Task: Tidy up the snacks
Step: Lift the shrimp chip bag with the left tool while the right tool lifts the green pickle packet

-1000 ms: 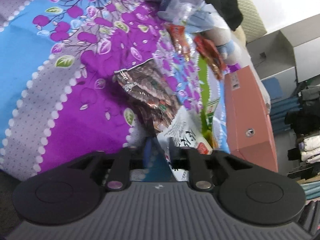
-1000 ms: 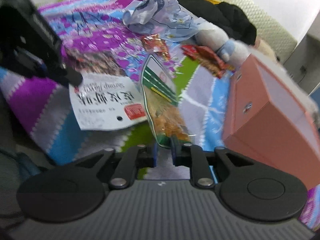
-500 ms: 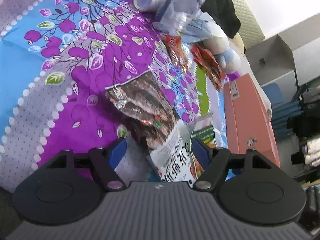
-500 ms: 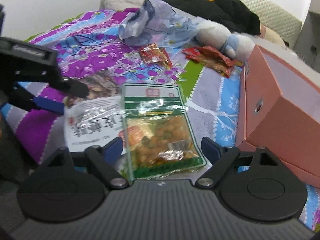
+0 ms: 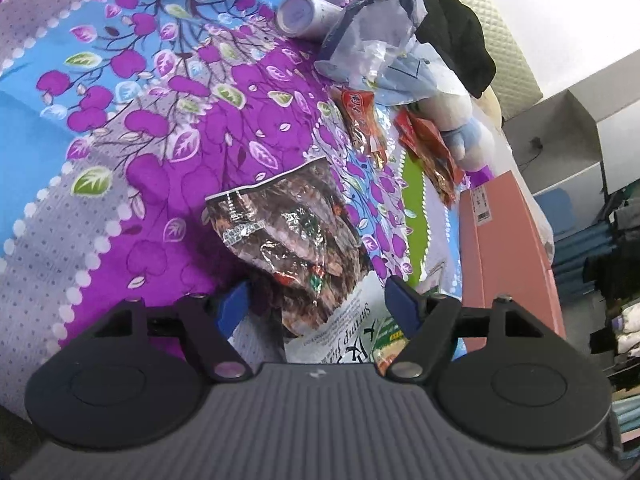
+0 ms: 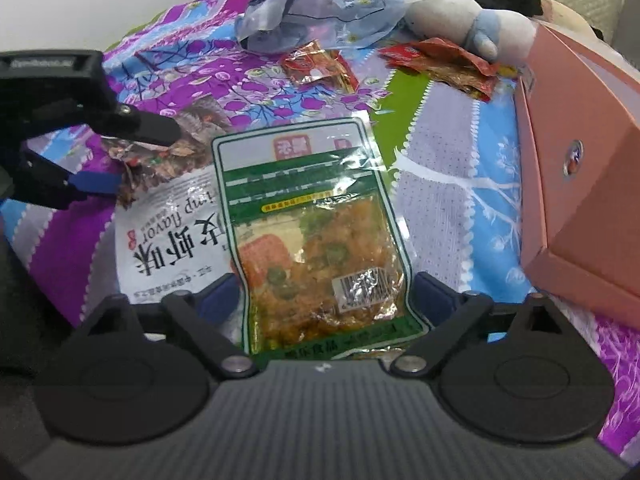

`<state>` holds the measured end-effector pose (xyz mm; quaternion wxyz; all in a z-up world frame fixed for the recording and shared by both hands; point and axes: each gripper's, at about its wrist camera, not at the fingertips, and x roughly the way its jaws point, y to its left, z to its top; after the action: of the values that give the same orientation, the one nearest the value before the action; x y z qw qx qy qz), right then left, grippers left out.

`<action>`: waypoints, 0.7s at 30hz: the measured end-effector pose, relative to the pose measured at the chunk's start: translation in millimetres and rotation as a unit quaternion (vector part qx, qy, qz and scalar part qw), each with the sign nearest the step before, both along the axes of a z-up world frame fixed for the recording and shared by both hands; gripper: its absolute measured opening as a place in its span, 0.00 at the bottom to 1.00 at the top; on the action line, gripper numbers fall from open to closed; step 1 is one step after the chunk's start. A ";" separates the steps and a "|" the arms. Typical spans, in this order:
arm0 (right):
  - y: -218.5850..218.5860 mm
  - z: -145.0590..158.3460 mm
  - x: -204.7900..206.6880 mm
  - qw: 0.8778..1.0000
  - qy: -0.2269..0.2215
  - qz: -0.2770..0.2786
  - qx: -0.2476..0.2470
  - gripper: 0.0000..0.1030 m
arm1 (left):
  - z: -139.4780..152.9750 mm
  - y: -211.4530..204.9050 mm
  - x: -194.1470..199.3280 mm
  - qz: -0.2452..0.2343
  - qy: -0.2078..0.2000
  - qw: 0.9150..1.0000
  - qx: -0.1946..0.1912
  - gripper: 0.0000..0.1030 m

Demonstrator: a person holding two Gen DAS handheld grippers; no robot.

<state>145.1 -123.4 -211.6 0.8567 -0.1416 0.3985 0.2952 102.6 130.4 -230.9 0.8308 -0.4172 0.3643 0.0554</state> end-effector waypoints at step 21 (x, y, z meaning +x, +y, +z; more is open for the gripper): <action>-25.0 19.6 -2.7 0.995 -0.005 -0.097 0.002 0.63 | 2.3 -34.8 21.2 -0.027 0.017 0.983 0.179 0.59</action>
<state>142.4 -148.5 -192.1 0.8836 -0.1018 0.4055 0.2107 123.8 95.6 -228.5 0.8870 -0.2507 0.3735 0.1039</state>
